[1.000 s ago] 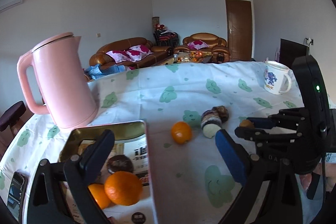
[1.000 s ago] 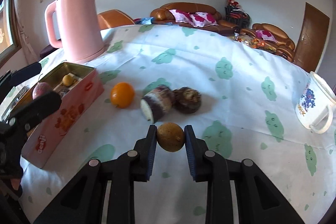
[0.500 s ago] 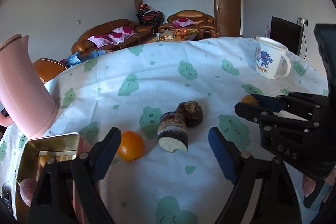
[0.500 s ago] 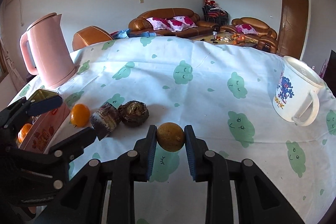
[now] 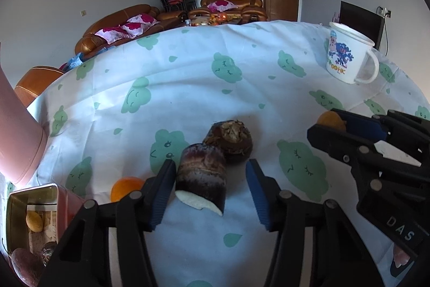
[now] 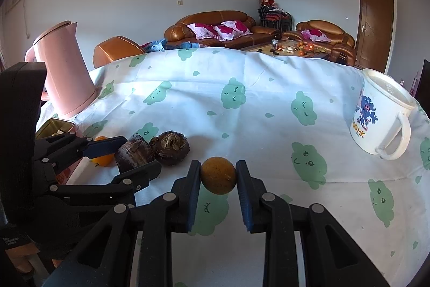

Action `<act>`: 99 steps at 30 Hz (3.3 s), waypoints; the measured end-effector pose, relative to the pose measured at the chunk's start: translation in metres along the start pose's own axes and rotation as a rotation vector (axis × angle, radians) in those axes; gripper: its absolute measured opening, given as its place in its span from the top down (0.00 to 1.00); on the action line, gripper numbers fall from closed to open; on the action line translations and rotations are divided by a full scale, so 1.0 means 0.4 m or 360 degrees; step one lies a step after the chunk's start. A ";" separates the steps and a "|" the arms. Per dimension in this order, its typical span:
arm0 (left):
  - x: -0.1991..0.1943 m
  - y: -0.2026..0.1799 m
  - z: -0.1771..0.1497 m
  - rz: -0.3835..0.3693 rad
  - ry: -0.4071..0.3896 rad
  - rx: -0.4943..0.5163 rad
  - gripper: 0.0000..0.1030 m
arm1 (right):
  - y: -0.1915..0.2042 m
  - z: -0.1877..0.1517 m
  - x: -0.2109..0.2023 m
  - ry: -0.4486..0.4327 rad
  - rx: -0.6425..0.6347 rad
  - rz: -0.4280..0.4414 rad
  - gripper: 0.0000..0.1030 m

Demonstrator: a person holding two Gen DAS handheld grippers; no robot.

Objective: Organize fruits
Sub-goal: 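Close the left gripper on the striped taro root while the right gripper holds the brown fruit, then lift the taro root with the left gripper while the right gripper lifts the brown fruit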

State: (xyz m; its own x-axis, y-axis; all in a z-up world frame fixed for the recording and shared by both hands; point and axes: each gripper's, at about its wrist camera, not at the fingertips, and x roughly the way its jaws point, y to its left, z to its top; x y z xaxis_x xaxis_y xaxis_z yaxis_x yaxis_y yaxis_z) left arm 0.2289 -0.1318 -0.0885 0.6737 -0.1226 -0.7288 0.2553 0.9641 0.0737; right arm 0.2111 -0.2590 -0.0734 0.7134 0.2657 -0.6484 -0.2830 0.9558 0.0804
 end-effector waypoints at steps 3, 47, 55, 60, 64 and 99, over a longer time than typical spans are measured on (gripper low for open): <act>0.016 0.006 0.002 -0.0015 0.0051 -0.0016 0.56 | 0.000 0.000 0.002 0.0008 0.0002 0.0009 0.73; -0.097 0.013 -0.013 0.0011 -0.0330 -0.0037 0.60 | 0.006 -0.006 -0.073 -0.0236 -0.0033 0.0037 0.73; -0.112 0.008 -0.019 0.0023 -0.0374 -0.0030 0.60 | 0.006 -0.009 -0.083 -0.0274 -0.0040 0.0032 0.73; -0.121 0.008 -0.022 0.0029 -0.0397 -0.0032 0.60 | 0.009 -0.008 -0.090 -0.0292 -0.0053 0.0028 0.73; -0.127 0.009 -0.024 0.0034 -0.0420 -0.0037 0.60 | 0.011 -0.010 -0.094 -0.0306 -0.0057 0.0026 0.73; -0.178 0.017 -0.049 0.0075 -0.0582 -0.0080 0.60 | 0.034 -0.028 -0.134 -0.0454 -0.0140 -0.0022 0.73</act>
State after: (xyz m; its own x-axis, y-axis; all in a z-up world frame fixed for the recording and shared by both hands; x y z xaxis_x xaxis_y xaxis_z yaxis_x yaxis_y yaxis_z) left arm 0.1689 -0.1120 -0.0493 0.8895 -0.1449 -0.4334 0.1895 0.9800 0.0613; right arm 0.1618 -0.2615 -0.0460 0.8654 0.2897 -0.4089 -0.3176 0.9482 -0.0005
